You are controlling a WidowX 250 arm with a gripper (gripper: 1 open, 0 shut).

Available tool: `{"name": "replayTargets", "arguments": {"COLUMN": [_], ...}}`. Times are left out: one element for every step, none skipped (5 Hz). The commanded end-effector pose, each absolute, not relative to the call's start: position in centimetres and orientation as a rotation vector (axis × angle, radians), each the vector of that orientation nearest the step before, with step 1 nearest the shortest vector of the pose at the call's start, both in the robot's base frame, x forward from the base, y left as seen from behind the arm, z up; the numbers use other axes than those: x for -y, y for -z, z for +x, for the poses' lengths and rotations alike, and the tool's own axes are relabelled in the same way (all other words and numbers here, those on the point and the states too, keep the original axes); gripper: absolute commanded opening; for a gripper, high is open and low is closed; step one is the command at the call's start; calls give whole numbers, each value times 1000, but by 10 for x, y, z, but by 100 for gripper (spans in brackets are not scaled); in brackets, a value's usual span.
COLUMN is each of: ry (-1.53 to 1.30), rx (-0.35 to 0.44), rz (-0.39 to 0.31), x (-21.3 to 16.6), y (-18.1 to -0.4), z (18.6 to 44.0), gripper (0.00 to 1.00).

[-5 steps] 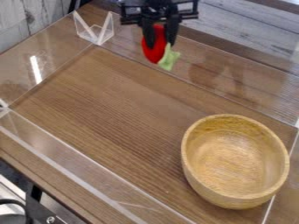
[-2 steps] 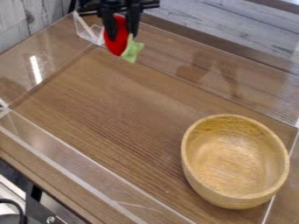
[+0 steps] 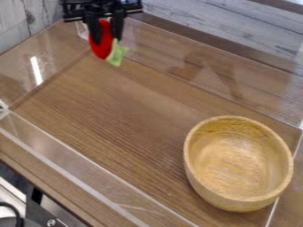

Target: Move the red object to the left side of the table

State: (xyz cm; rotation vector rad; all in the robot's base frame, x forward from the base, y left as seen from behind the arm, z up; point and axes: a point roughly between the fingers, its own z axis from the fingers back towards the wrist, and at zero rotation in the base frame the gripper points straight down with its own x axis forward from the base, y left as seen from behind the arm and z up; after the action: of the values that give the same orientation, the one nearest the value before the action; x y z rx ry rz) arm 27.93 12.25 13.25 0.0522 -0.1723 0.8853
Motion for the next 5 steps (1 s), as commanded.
{"name": "replayTargets", "arguments": {"ry": [-917, -991, -1061, -1105, -1147], "rx": [208, 197, 183, 168, 148], "rz": [76, 99, 114, 125, 132], "x": [-140, -146, -150, -144, -133], "y": [-130, -120, -113, -107, -104], "z": [281, 277, 273, 274, 276], "gripper": [0, 0, 0, 0, 0]}}
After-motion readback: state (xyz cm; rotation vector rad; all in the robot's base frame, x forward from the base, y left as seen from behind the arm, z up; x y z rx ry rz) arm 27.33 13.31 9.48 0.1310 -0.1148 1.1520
